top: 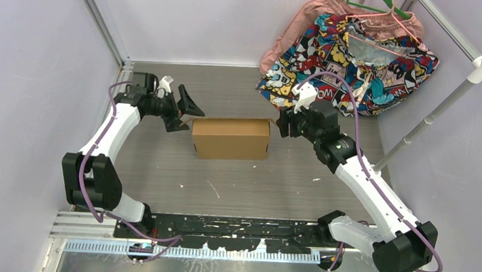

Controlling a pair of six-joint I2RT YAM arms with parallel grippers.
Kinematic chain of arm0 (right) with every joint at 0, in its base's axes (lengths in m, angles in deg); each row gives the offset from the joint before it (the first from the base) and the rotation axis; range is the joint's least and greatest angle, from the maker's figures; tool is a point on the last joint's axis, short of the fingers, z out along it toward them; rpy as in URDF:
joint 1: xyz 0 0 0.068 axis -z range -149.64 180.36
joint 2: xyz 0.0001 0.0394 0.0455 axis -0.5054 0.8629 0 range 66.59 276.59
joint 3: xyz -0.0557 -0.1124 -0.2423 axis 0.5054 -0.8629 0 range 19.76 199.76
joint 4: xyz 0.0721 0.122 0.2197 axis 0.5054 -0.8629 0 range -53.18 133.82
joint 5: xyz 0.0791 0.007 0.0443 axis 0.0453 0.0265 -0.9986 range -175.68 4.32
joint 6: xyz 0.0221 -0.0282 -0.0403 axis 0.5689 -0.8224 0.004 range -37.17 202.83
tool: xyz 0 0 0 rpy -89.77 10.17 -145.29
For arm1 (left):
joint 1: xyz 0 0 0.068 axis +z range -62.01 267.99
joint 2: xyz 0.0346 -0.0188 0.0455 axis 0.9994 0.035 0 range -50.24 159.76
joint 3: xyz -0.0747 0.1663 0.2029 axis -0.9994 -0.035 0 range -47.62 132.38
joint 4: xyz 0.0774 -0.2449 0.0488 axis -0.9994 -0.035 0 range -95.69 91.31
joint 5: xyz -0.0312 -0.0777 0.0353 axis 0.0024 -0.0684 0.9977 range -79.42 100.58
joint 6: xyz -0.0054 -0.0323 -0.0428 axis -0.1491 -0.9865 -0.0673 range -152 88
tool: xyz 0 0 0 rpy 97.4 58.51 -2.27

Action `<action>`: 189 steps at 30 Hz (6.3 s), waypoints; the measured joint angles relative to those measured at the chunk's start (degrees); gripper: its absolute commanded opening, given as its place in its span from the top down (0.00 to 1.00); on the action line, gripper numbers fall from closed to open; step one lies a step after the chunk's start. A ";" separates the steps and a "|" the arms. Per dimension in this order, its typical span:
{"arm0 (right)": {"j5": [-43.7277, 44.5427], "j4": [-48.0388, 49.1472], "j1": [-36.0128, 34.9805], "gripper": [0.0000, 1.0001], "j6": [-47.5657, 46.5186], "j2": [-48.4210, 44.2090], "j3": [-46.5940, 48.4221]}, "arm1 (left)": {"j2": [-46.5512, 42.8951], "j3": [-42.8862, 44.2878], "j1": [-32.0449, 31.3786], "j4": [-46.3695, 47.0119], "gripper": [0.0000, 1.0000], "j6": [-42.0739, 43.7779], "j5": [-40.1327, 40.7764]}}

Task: Fold the paper box
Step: Close the paper box at the center of the board.

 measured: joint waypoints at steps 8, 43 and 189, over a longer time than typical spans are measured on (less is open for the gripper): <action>-1.99 -0.09 0.00 0.43 0.07 -1.22 0.00 | 0.13 0.04 0.02 -0.44 0.00 0.02 -0.02; -7.28 -0.94 -1.11 0.64 0.02 3.56 2.51 | 0.15 0.04 0.02 -0.48 0.00 -0.02 -0.33; -4.92 -6.40 -2.99 0.99 -0.09 7.96 8.50 | -13.60 6.45 -10.67 -11.37 0.66 31.26 22.75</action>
